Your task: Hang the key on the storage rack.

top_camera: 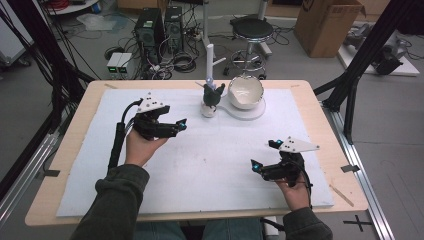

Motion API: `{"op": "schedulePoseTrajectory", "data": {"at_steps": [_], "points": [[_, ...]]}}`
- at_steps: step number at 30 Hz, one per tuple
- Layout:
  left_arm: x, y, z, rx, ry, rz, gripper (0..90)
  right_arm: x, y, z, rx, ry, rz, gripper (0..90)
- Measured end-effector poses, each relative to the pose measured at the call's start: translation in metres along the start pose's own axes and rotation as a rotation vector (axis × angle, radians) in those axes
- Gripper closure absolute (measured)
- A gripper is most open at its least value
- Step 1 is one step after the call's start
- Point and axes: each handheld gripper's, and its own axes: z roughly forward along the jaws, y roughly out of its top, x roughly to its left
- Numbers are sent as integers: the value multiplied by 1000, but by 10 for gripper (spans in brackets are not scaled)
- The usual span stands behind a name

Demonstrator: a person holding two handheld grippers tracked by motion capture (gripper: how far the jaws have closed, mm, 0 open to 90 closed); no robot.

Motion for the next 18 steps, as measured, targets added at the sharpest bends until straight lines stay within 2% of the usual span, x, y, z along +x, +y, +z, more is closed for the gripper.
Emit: {"op": "schedulePoseTrajectory", "data": {"at_steps": [12,15,18], "points": [[-3,-6,-8,-3,-14,4,232,0,1,-1,-6,-2,3,14],[-4,-8,-10,15,-23,19,230,0,1,-1,-7,-1,-2,14],[-4,-9,-13,13,-26,15,230,0,1,0,-7,-3,-2,14]]}}
